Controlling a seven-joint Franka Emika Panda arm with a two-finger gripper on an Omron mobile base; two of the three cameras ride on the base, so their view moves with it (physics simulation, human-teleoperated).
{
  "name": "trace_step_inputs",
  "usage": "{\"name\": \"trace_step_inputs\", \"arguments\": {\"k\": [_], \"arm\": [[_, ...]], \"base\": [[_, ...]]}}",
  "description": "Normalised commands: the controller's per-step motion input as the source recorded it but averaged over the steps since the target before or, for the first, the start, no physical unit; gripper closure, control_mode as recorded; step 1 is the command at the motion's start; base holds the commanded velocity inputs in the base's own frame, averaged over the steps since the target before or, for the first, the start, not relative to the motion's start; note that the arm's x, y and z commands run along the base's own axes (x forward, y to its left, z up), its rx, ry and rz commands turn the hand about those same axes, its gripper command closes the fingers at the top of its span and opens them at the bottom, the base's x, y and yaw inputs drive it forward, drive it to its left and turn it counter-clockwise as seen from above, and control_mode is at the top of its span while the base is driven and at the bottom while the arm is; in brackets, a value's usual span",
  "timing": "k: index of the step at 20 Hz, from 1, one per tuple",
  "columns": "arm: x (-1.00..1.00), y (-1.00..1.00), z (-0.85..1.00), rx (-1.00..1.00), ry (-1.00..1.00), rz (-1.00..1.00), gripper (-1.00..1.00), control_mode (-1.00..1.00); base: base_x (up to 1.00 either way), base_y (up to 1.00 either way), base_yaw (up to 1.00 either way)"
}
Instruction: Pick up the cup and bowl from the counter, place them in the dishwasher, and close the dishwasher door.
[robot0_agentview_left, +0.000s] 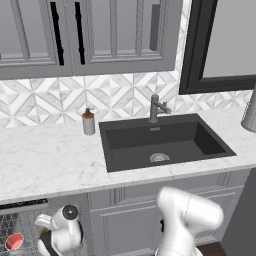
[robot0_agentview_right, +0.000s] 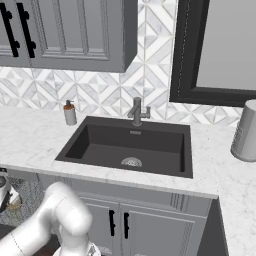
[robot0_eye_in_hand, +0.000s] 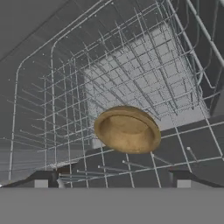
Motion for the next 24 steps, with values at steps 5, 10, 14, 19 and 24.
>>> {"name": "trace_step_inputs", "arguments": {"k": [5, 10, 14, 19, 24], "arm": [[0.07, 0.06, 0.95, -0.22, 0.05, 0.00, -1.00, -1.00], [0.16, -0.20, 0.31, 0.08, 0.05, 0.00, -1.00, -1.00], [0.02, -0.08, 0.47, 0.16, 0.00, 0.00, -1.00, -1.00], [0.04, -0.10, 0.33, 0.11, 0.00, 0.00, -1.00, -1.00], [-0.16, 0.00, 0.11, 0.03, 0.00, 0.00, -1.00, -1.00]], "base": [[0.00, 0.00, 0.00], [0.00, 0.00, 0.00], [0.00, 0.00, 0.00], [0.00, 0.00, 0.00], [0.00, 0.00, 0.00]]}}
